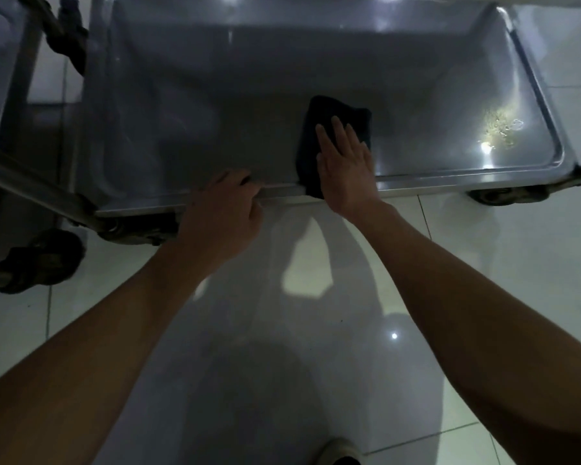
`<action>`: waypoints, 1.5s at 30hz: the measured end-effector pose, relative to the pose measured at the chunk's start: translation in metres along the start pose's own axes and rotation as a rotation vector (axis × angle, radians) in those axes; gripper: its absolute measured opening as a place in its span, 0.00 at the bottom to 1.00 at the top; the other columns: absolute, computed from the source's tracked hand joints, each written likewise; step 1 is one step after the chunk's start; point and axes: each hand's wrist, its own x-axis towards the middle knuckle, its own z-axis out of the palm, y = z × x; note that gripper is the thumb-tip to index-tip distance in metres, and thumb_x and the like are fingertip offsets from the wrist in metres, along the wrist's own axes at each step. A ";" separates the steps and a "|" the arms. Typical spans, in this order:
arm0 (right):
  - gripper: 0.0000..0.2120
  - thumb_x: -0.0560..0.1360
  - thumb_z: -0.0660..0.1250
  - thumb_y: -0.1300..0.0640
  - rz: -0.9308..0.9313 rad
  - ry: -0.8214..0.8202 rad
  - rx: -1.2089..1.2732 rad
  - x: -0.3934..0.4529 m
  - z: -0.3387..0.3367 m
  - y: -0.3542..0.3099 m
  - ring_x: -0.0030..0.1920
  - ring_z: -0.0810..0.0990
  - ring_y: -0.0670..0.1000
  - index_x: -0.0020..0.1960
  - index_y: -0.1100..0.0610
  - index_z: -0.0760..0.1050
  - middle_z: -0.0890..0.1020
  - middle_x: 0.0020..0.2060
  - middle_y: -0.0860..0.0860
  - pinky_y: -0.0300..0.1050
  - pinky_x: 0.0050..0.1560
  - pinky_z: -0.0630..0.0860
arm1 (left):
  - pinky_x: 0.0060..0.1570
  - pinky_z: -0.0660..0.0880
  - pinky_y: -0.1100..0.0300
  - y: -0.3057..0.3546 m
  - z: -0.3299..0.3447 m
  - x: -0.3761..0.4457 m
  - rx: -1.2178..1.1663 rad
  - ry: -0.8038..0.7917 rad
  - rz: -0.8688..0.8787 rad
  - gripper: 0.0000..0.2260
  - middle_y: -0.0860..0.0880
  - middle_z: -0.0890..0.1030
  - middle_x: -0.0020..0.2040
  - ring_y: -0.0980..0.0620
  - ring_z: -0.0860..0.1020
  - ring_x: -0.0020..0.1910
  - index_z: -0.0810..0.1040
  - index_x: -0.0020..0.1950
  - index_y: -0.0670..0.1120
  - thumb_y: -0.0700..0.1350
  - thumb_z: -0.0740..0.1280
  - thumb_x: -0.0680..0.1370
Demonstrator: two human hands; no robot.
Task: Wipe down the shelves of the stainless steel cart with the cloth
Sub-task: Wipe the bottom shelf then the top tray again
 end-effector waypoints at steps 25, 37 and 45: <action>0.24 0.86 0.47 0.49 -0.453 -0.210 0.067 0.077 0.066 -0.247 0.81 0.43 0.57 0.82 0.45 0.50 0.46 0.82 0.49 0.55 0.79 0.44 | 0.71 0.67 0.49 -0.118 -0.030 -0.081 0.166 -0.025 -0.261 0.23 0.46 0.67 0.71 0.46 0.64 0.73 0.66 0.76 0.46 0.50 0.59 0.81; 0.24 0.86 0.49 0.49 -0.212 -0.050 0.089 0.080 0.043 -0.127 0.81 0.49 0.57 0.81 0.48 0.54 0.52 0.81 0.52 0.55 0.79 0.48 | 0.54 0.71 0.45 -0.071 -0.019 -0.026 0.159 0.095 -0.121 0.16 0.45 0.77 0.57 0.42 0.74 0.58 0.79 0.58 0.47 0.51 0.59 0.77; 0.25 0.84 0.49 0.48 0.010 0.059 0.081 0.064 0.011 -0.004 0.80 0.54 0.60 0.80 0.50 0.60 0.56 0.80 0.55 0.56 0.78 0.53 | 0.56 0.72 0.46 -0.001 -0.012 0.042 0.120 0.014 -0.055 0.14 0.45 0.73 0.66 0.41 0.70 0.66 0.78 0.60 0.50 0.54 0.62 0.79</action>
